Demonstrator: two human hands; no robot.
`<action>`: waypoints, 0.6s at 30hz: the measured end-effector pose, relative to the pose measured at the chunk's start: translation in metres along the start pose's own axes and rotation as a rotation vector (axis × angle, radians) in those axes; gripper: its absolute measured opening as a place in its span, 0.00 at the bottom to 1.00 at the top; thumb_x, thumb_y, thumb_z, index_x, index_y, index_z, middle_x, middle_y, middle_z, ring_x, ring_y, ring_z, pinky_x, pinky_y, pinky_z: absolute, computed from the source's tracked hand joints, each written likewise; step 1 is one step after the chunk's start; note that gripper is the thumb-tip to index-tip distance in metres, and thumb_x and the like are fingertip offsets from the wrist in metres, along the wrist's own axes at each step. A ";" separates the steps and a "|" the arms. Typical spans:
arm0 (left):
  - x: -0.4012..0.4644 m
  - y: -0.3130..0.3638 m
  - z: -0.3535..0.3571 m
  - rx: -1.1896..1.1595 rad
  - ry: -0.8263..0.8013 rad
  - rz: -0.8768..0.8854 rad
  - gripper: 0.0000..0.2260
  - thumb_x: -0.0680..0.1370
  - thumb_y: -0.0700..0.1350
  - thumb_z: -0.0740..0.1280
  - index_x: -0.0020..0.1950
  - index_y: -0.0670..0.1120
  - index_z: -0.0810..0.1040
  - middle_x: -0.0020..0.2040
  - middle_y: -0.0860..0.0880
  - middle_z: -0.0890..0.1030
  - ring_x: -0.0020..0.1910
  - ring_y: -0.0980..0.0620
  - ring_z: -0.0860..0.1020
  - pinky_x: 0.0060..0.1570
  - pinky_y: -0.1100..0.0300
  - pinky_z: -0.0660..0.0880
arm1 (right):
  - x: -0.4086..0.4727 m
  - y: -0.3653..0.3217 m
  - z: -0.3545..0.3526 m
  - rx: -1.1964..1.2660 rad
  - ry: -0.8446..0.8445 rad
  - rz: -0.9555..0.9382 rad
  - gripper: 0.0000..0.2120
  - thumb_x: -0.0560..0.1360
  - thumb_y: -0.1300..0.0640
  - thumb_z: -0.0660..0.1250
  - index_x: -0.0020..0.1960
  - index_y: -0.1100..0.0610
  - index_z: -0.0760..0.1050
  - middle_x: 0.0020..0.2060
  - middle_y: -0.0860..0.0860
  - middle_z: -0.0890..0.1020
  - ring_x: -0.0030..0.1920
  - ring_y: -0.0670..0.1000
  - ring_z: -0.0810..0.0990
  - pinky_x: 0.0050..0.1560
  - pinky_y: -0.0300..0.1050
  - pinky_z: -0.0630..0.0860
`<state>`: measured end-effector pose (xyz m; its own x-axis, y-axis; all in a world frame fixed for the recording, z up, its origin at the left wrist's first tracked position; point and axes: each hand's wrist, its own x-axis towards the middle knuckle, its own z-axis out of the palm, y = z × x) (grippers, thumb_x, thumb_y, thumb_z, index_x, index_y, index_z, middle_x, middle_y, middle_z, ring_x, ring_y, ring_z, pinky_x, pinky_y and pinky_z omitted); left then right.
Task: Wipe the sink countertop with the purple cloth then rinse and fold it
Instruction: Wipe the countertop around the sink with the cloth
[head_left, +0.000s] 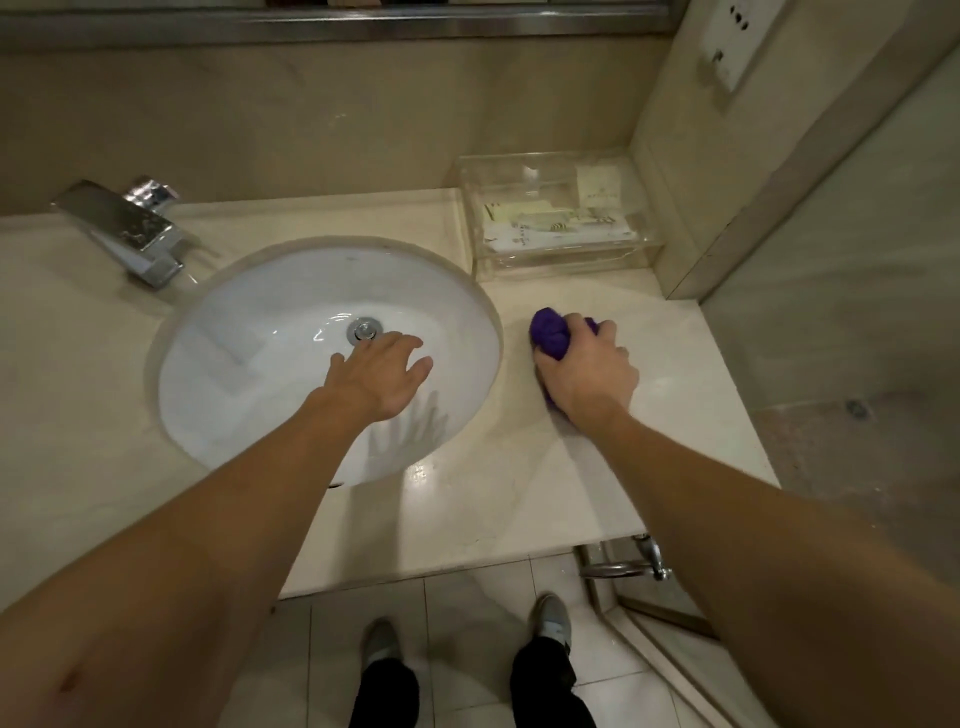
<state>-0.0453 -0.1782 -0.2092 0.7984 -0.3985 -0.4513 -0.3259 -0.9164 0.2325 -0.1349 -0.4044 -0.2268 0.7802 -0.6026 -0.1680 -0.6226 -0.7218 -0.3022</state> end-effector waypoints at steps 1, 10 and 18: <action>-0.002 -0.004 -0.005 -0.014 0.009 -0.007 0.22 0.85 0.57 0.51 0.77 0.53 0.64 0.79 0.52 0.62 0.76 0.44 0.62 0.70 0.41 0.59 | -0.011 -0.013 0.006 0.009 -0.009 -0.024 0.22 0.76 0.40 0.64 0.66 0.49 0.69 0.58 0.56 0.72 0.53 0.63 0.76 0.46 0.52 0.68; -0.023 -0.051 -0.020 0.059 -0.025 -0.006 0.23 0.84 0.57 0.53 0.77 0.50 0.65 0.73 0.46 0.70 0.69 0.41 0.68 0.64 0.45 0.63 | -0.069 -0.062 0.031 0.056 -0.072 -0.110 0.23 0.76 0.43 0.66 0.69 0.46 0.69 0.58 0.53 0.72 0.51 0.59 0.78 0.48 0.50 0.73; -0.049 -0.055 -0.017 0.053 -0.069 0.065 0.21 0.84 0.52 0.53 0.77 0.51 0.64 0.76 0.47 0.67 0.72 0.42 0.66 0.67 0.45 0.61 | -0.097 0.000 -0.001 0.089 -0.002 0.156 0.24 0.78 0.36 0.62 0.68 0.49 0.70 0.59 0.56 0.72 0.52 0.63 0.79 0.55 0.56 0.76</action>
<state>-0.0582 -0.1079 -0.1850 0.7387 -0.4571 -0.4954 -0.4034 -0.8886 0.2184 -0.2109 -0.3459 -0.2097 0.6749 -0.7039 -0.2214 -0.7282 -0.5869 -0.3539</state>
